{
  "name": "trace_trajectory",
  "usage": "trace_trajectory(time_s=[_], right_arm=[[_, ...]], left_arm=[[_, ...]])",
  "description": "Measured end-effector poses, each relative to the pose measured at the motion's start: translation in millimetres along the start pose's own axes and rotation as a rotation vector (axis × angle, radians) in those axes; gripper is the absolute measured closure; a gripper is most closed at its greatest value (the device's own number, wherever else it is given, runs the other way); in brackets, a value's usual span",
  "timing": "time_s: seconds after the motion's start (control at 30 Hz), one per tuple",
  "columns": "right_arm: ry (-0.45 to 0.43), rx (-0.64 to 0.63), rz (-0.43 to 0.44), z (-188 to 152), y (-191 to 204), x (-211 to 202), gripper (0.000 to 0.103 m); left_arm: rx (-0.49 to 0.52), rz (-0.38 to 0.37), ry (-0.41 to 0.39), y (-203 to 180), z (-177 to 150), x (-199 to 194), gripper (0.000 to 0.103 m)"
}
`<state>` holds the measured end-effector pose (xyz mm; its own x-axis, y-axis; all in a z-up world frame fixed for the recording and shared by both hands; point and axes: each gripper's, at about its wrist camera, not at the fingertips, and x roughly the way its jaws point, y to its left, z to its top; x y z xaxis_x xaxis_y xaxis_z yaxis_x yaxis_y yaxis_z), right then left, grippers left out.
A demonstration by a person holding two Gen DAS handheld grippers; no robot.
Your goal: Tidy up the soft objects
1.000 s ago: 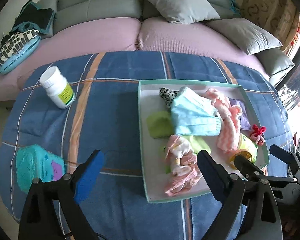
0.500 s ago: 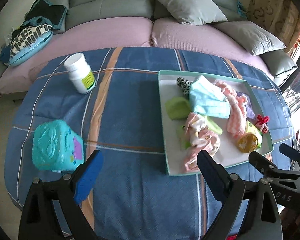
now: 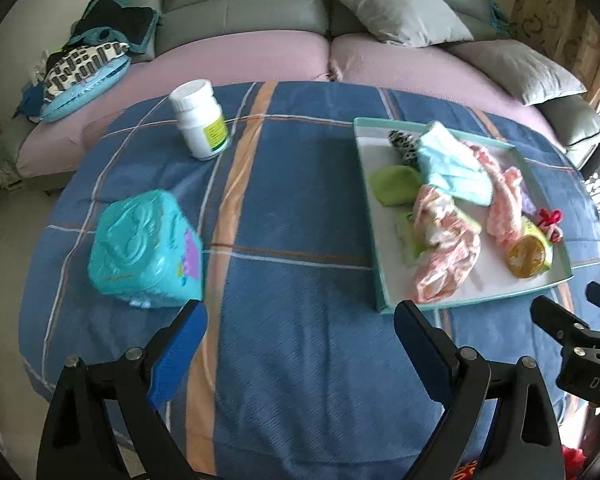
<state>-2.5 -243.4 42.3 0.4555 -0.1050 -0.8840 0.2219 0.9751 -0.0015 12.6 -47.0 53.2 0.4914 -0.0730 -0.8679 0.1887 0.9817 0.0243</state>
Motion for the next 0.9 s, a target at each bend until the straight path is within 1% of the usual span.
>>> trace_trajectory(time_s=[0.23, 0.33, 0.63, 0.9], right_arm=[[-0.012, -0.009, 0.014, -12.7, 5.6, -2.8, 0.0], [-0.017, -0.015, 0.012, -17.4, 9.7, -3.3, 0.0], [0.0, -0.033, 0.008, -30.4, 16.7, 0.8, 0.0], [0.0, -0.026, 0.008, -36.3, 15.4, 0.5, 0.0]], left_arm=[[-0.031, 0.033, 0.003, 8.7, -11.7, -3.8, 0.008], [-0.033, 0.032, 0.011, 9.8, -17.5, -3.8, 0.008], [-0.058, 0.058, 0.024, 18.9, -29.3, -6.8, 0.008], [-0.05, 0.054, 0.024, 20.4, -35.6, -8.2, 0.008]])
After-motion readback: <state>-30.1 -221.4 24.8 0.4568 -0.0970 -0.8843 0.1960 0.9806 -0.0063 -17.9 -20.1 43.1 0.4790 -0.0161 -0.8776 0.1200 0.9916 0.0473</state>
